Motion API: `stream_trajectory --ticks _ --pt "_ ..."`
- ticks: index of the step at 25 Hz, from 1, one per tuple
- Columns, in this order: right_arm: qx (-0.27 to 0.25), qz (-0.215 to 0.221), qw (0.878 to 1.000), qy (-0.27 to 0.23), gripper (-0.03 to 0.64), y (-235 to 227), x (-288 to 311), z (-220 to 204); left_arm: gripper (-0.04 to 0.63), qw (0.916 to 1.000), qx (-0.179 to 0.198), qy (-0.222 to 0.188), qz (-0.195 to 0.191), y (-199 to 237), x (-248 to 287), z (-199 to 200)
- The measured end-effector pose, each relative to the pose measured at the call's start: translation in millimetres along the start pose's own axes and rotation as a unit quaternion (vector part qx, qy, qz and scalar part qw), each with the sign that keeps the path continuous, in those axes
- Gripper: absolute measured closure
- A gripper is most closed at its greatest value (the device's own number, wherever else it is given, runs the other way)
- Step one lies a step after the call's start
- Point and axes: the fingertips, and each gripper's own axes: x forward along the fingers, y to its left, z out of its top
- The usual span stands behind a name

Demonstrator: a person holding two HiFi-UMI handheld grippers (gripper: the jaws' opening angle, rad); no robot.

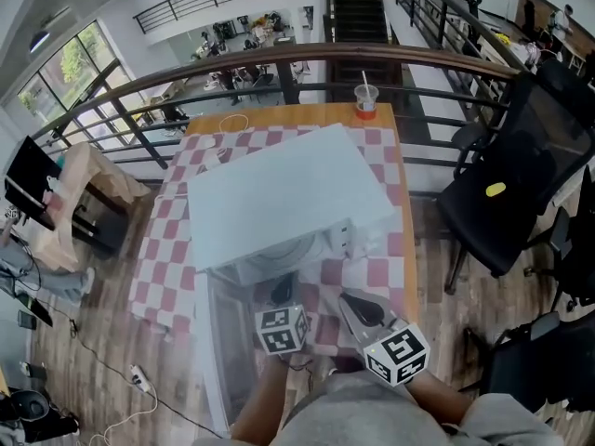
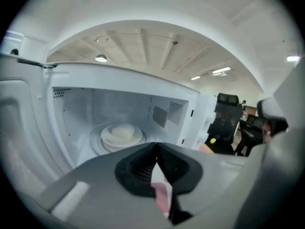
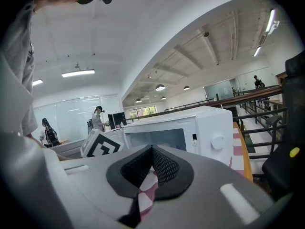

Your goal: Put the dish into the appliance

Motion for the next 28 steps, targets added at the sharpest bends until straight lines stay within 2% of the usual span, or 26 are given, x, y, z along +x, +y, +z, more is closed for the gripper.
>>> stream_trajectory --ticks 6,12,17,23,28 --pt "-0.014 0.021 1.0 0.008 0.617 33.6 -31.8 -11.4 0.586 0.9951 -0.066 -0.062 -0.041 -41.0 -88.7 1.7" --pt "-0.015 0.04 0.999 0.01 0.617 63.1 -58.7 -19.3 0.586 0.9892 -0.086 -0.094 -0.072 -74.9 -161.8 -1.6" --pt "-0.018 0.051 0.999 0.004 0.617 73.0 -70.3 -20.4 0.586 0.9908 -0.075 -0.088 -0.071 -82.4 -189.8 -18.9" --pt "-0.021 0.055 0.998 -0.005 0.617 73.9 -90.8 -18.1 0.586 0.9882 -0.074 -0.113 -0.072 -102.1 -216.8 -2.4" --pt "-0.019 0.055 0.998 -0.006 0.617 65.7 -127.0 -23.0 0.586 0.9889 -0.069 -0.11 -0.073 -137.7 -238.6 -2.6"
